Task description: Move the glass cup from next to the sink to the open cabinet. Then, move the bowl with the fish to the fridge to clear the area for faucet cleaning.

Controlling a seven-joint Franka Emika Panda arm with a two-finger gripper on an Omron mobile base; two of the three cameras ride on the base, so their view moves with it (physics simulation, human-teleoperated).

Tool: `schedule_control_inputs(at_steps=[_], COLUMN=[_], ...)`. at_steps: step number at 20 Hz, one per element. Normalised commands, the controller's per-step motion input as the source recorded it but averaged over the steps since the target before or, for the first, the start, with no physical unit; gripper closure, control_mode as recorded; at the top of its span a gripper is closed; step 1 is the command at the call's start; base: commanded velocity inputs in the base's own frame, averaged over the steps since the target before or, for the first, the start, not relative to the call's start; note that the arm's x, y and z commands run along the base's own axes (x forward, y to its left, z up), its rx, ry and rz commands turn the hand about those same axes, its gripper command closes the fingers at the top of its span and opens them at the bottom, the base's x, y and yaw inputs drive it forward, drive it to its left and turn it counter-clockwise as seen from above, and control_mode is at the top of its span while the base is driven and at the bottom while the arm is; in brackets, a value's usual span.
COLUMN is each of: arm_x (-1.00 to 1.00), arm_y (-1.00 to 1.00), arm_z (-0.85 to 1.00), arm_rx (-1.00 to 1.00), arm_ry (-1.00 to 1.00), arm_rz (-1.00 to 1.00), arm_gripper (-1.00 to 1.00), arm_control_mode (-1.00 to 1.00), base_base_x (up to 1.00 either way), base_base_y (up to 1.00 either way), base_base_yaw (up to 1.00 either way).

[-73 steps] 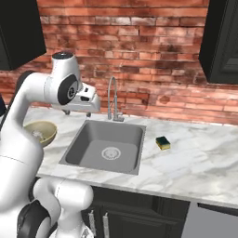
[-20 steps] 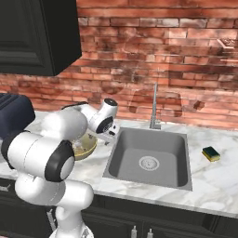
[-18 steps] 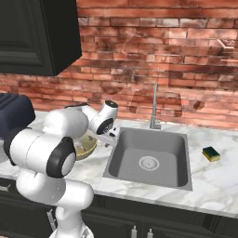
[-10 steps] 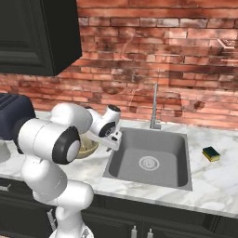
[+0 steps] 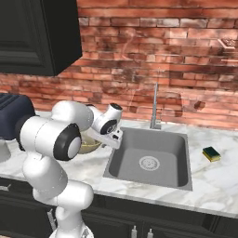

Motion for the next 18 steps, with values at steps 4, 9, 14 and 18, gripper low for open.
schedule_control_inputs(at_steps=[4, 9, 14, 18], arm_x=[-0.12, -0.24, -0.42, -0.49], arm_y=[0.01, 0.0, 0.0, 0.0], arm_z=[0.08, 0.61, 1.0, 1.0], arm_rx=[0.0, 0.0, 0.0, 0.04], arm_ry=[-0.12, -0.21, -0.31, -0.32], arm_rz=[0.0, 0.0, -0.03, -0.02], arm_gripper=[1.0, 1.0, 1.0, 1.0], arm_control_mode=[-1.0, -1.0, -1.0, -1.0], base_base_x=[0.0, 0.0, 0.0, 0.0], base_base_y=[0.0, 0.0, 0.0, 0.0], base_base_yaw=[0.0, 0.0, 0.0, 0.0])
